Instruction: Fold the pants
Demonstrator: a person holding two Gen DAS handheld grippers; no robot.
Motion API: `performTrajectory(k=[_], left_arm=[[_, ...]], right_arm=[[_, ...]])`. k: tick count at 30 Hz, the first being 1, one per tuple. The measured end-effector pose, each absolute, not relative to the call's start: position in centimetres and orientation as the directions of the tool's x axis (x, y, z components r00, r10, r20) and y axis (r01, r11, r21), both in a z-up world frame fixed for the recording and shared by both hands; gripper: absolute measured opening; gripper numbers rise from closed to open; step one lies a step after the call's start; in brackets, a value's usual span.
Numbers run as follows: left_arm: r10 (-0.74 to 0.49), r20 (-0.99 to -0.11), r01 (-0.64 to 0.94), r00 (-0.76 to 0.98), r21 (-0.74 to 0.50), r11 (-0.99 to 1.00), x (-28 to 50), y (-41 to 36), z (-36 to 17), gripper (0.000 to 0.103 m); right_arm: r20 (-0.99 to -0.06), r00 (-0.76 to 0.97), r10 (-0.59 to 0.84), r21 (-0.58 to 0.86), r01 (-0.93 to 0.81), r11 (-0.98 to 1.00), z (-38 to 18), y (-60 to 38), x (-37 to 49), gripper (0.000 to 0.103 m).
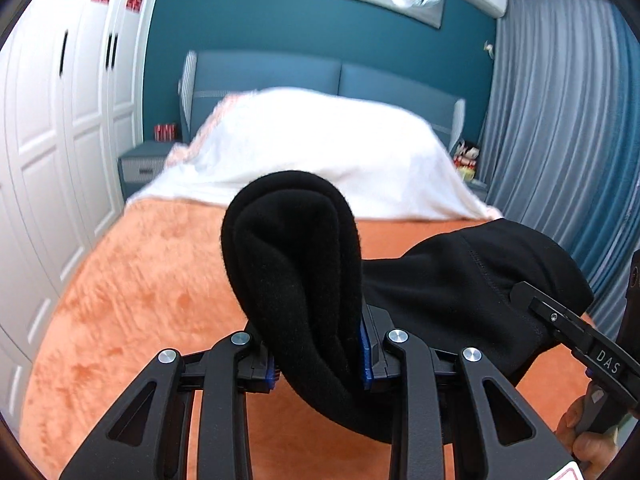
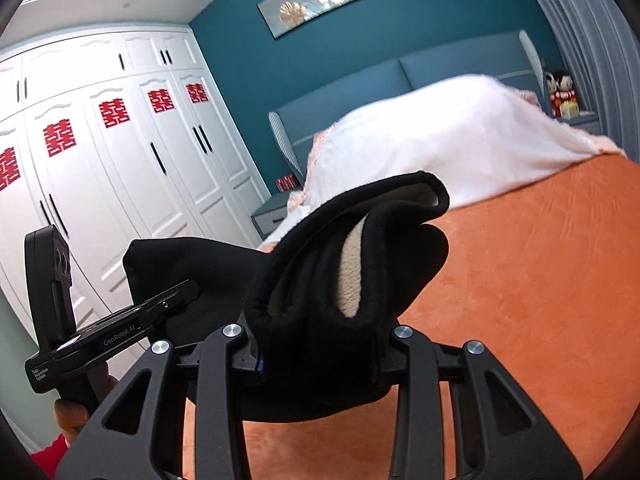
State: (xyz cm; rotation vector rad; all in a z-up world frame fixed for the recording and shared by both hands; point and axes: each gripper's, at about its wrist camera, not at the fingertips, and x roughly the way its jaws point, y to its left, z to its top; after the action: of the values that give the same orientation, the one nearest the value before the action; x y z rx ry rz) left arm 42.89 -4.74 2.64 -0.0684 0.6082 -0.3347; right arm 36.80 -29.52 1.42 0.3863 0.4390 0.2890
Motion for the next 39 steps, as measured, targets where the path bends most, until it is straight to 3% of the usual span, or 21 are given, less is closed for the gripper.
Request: performTrajectory(k=[12,20,23,26,27,28,30,33,35,37,39], left_arm=[[-0.319,-0.677,0.264,0.663,-0.188,0.946,48.6,-4.4,-13.0,0.027],[-0.328,-0.634,0.326,0.701,-0.125,0.937,45.8,-4.9,-16.6,0.035],[-0.324,-0.670,0.311,0.668,-0.144,0.939,45.5,-4.1,-18.4,0.043],[-0.298,-0.734,0.284,0.610,-0.148,0.947,45.2,-3.3,-20.7,0.054],[-0.280,-0.766,0.264,0.579,-0.148,0.953,45.1,-2.8,-21.9,0.062],[-0.285,-0.772,0.251,0.569,-0.167,0.954,44.9,-2.3,-22.5,0.069],[-0.251,-0.782,0.204,0.571,-0.161,0.966,44.3,-1.0,-22.4,0.083],[-0.176,-0.784,0.190,0.595,-0.075,0.979,41.8,0.9,-19.9,0.083],[-0.115,-0.766,0.166,0.633,-0.011,0.986,39.8,2.2,-17.5,0.081],[-0.063,-0.739,0.131,0.671,0.034,0.991,39.3,2.6,-14.7,0.077],[-0.079,-0.739,0.121,0.669,0.003,0.993,40.8,1.2,-12.8,0.077]], right_arm=[[-0.501,0.779,0.377,0.487,-0.106,0.867,-14.3,-29.5,43.5,0.033],[-0.501,0.754,0.425,0.573,-0.079,0.815,-21.2,-31.2,42.4,0.040],[-0.538,0.727,0.426,0.561,-0.067,0.825,-22.9,-30.7,41.3,0.043],[-0.563,0.703,0.435,0.584,-0.034,0.811,-24.7,-30.8,40.5,0.054],[-0.568,0.699,0.435,0.594,-0.018,0.804,-24.9,-30.9,40.4,0.068],[-0.582,0.690,0.430,0.603,0.012,0.797,-25.1,-31.2,40.3,0.075],[-0.608,0.665,0.434,0.605,0.034,0.795,-25.0,-31.4,39.9,0.076],[-0.688,0.652,0.319,0.502,0.110,0.858,-22.9,-31.9,37.3,0.083],[-0.693,0.688,0.216,0.426,0.149,0.892,-20.7,-32.6,34.4,0.078],[-0.642,0.757,0.119,0.331,0.133,0.934,-17.1,-32.1,31.8,0.052],[-0.642,0.750,0.159,0.310,0.064,0.949,-15.0,-30.0,32.7,0.036]])
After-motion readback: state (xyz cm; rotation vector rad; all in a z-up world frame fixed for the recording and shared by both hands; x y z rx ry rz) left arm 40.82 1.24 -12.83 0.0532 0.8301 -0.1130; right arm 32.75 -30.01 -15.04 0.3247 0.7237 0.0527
